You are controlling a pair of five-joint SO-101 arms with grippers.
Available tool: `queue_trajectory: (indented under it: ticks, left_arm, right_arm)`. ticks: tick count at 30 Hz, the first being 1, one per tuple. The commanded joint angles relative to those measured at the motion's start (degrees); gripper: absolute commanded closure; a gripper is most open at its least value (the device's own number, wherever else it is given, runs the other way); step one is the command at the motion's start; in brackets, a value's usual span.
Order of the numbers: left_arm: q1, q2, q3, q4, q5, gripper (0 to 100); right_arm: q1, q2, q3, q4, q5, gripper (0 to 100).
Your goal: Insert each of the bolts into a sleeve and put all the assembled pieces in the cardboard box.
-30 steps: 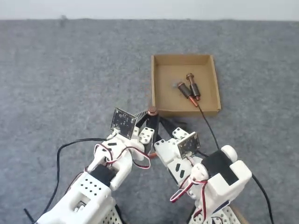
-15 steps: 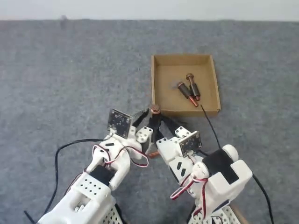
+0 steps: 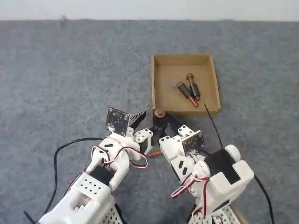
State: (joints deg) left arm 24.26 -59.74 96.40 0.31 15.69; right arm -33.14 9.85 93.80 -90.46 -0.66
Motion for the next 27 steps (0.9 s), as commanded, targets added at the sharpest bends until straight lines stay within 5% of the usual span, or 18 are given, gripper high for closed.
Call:
queue_trajectory:
  ticks: [1,15,27]
  left_arm:
    - [0.18,-0.70,-0.48,-0.79,0.62,75]
    - [0.62,-0.79,-2.86,-11.69,0.88,75]
    - [0.70,-10.73,-5.14,-7.91,0.88,75]
  right_arm:
    - [0.57,-2.15,1.23,-0.84,0.79,99.3]
    - [0.66,-2.15,0.53,-0.75,0.70,99.3]
    - [0.75,-2.15,0.53,-0.75,0.70,99.3]
